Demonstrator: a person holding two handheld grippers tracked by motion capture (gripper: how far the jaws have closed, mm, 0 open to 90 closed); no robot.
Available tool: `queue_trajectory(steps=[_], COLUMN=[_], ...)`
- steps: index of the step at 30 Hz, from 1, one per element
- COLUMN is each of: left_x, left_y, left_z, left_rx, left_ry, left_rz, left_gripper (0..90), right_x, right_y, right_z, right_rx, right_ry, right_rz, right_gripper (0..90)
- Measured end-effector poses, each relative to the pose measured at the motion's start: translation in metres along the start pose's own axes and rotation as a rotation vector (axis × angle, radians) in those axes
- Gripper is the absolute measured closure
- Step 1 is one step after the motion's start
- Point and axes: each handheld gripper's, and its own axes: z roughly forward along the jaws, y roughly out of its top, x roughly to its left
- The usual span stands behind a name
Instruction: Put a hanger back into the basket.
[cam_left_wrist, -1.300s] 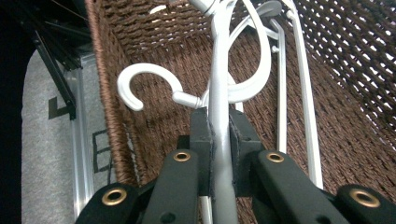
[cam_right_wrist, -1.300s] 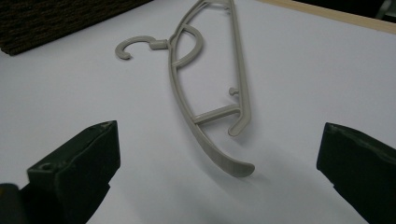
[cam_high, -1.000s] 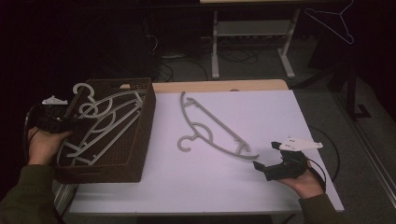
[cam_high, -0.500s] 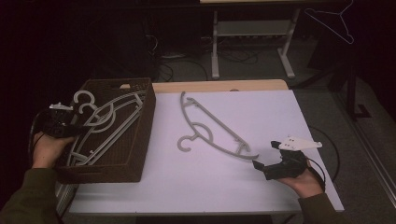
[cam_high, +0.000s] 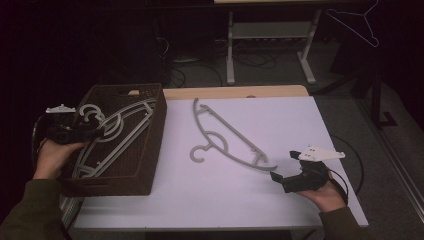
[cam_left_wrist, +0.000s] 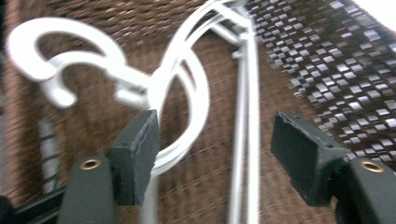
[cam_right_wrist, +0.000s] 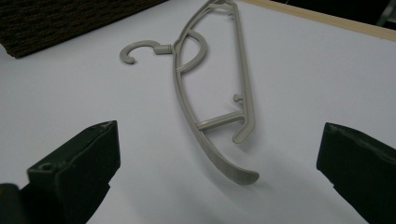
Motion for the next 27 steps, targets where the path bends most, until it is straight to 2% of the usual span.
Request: queue_trajectory(steps=[3,4,5,6,7,8,10,13,17,19,22,27], left_x=[-0.007,-0.013,-0.013,-0.021,-0.021,-0.028,-0.038,-0.054,-0.081,-0.099,-0.123,-0.16], left_y=[0.003,0.007,0.007,0.01,0.01,0.015,0.019,0.028,0.037,0.043,0.05,0.056], left_z=[0.0,0.001,0.001,0.003,0.003,0.004,0.006,0.006,0.01,0.012,0.017,0.028], left_rx=[-0.02,-0.035,-0.035,-0.051,-0.051,-0.069,-0.087,-0.107,-0.123,-0.134,-0.141,-0.153], left_ry=[-0.021,-0.047,-0.047,-0.078,-0.078,-0.103,-0.12,-0.15,-0.187,-0.212,-0.235,-0.266], left_rz=[0.003,0.015,0.015,0.012,0.012,0.025,0.032,0.069,0.099,0.12,0.145,0.168], left_gripper=[27.8,26.1,24.9,24.0,23.0,21.9,20.2,18.3,16.3,16.0,16.1,17.8], right_x=[0.0,0.0,0.0,0.0,0.001,0.001,0.001,0.001,-0.001,-0.002,-0.004,-0.008], right_y=[0.0,0.001,0.001,0.002,0.002,0.002,0.003,0.005,0.009,0.012,0.014,0.019], right_z=[0.0,0.001,0.001,0.002,0.003,0.004,0.006,0.009,0.012,0.015,0.02,0.025], right_rx=[-0.003,-0.008,-0.009,-0.005,-0.004,0.003,0.006,0.021,0.043,0.059,0.075,0.099], right_ry=[0.0,0.002,0.002,0.005,0.005,0.005,0.005,0.004,-0.012,-0.011,-0.017,-0.028], right_rz=[0.002,0.011,0.01,0.011,0.004,0.002,0.002,0.002,0.006,0.011,0.015,0.023], right_gripper=[0.0,0.0,0.0,0.0,0.0,0.0,0.0,2.1,13.7,15.5,22.8,47.5])
